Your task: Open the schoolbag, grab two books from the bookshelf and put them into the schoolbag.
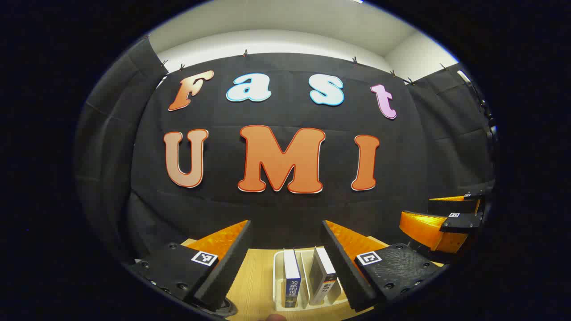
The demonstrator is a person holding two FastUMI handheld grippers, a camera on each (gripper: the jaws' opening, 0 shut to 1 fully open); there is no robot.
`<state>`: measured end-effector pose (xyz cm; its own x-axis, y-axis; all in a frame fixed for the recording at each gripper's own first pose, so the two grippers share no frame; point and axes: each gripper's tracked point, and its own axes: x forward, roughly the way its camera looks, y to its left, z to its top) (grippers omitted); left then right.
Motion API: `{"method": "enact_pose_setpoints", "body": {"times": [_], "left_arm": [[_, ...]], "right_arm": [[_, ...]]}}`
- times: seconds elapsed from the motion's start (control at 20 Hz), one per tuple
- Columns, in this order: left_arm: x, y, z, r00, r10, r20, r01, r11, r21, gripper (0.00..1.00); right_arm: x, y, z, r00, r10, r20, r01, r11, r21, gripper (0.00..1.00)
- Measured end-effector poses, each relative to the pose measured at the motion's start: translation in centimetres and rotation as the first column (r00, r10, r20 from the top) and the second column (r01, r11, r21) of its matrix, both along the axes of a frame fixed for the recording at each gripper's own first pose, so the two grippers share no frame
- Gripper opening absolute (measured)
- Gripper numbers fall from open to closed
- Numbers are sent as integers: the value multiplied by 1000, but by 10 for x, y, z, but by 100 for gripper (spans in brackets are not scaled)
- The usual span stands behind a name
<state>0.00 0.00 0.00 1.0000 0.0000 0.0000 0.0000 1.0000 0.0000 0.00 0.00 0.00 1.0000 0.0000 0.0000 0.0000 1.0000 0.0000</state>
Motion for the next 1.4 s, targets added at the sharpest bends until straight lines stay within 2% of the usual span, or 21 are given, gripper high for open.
{"method": "enact_pose_setpoints", "body": {"times": [0.15, 0.2, 0.4, 0.45, 0.8, 1.1, 1.4], "left_arm": [[3, 4, -1, 1000, -3, -8, 3, 1000, -14, 97], [3, 5, -4, 1000, -3, -14, 3, 1000, -13, 99], [4, 9, -7, 1000, -6, -23, 6, 1000, -9, 97], [4, 13, -7, 1000, -5, -23, 5, 1000, -7, 99], [4, 17, -8, 1000, -15, -23, 14, 1000, -15, 99], [3, 18, -8, 1000, -18, -14, 19, 1000, 20, 99], [-2, 36, -17, 1000, 9, -29, -6, 995, 104, 97]], "right_arm": [[0, 2, 2, 1000, -16, 6, 16, 1000, -11, 97], [0, 4, 2, 1000, -17, 4, 17, 1000, -7, 97], [0, 11, -9, 999, -12, -45, 13, 1000, 26, 97], [1, 10, -11, 999, -16, -49, 17, 999, 31, 97], [0, 16, 1, 1000, -31, 0, 31, 999, 13, 97], [4, 18, 5, 999, -43, 16, 42, 999, 13, 97], [9, 30, 8, 999, -25, 26, 25, 1000, 4, 97]]}}
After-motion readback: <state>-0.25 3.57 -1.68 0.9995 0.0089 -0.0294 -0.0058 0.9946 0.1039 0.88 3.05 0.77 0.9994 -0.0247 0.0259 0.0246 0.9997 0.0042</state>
